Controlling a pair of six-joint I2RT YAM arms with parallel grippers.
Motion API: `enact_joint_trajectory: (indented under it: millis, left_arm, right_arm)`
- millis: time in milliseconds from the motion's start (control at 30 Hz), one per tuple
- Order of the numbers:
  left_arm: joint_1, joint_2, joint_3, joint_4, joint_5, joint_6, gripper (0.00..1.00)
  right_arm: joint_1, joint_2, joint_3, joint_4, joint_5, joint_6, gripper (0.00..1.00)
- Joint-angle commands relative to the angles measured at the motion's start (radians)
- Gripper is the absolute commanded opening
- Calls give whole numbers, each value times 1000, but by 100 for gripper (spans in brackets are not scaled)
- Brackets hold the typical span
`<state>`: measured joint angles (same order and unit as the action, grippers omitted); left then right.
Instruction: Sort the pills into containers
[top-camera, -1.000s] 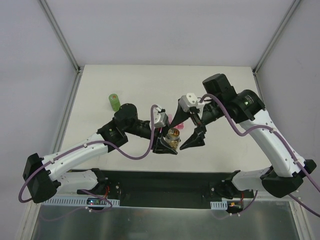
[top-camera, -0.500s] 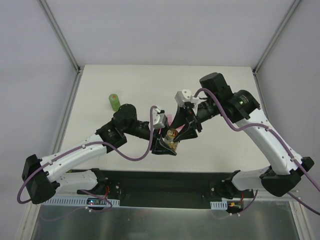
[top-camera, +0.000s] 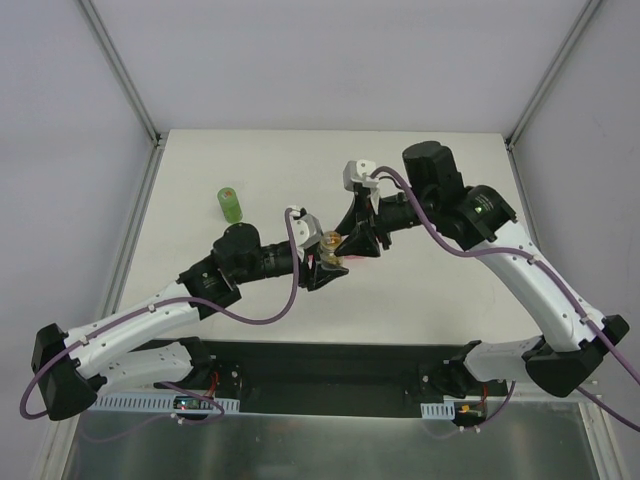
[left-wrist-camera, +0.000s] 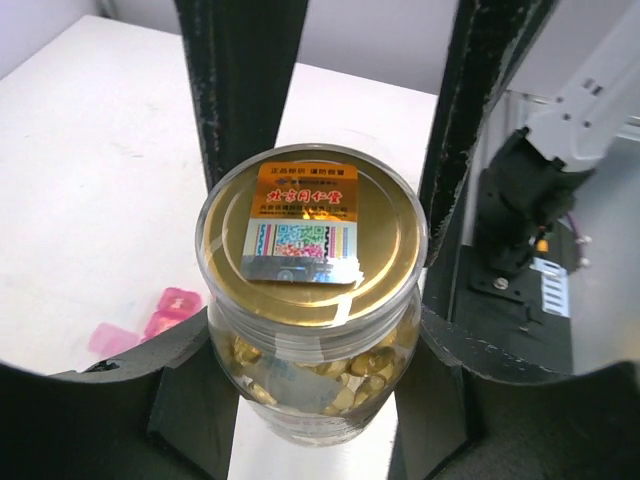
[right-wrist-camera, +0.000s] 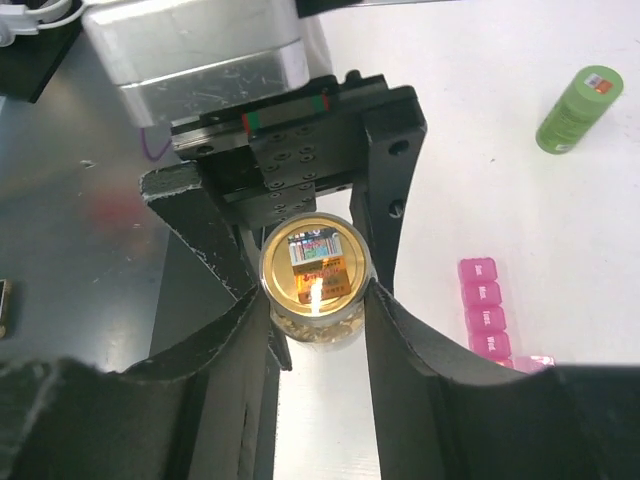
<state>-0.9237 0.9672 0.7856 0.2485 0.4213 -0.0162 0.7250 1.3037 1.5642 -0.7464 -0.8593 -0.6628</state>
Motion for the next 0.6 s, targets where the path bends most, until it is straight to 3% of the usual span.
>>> enact_joint_trajectory:
  millis: [0, 100, 133, 267, 500, 567]
  left_arm:
    - [-20, 1, 29, 202, -112, 45, 0]
    - [-20, 19, 29, 212, -43, 47, 0]
    - [-20, 22, 29, 210, -27, 44, 0]
    - [-18, 41, 37, 207, 31, 32, 0]
    - [-18, 59, 55, 198, 77, 19, 0]
    - [-18, 65, 58, 192, 82, 19, 0]
  right_arm:
    - [-7, 43, -15, 16, 88, 66, 32]
    - [-9, 32, -24, 13, 22, 46, 60]
    - [-7, 29, -26, 15, 7, 36, 62]
    - [-7, 26, -15, 12, -47, 19, 67]
    - [-7, 32, 7, 18, -70, 25, 66]
    - [-6, 29, 10, 16, -73, 26, 61]
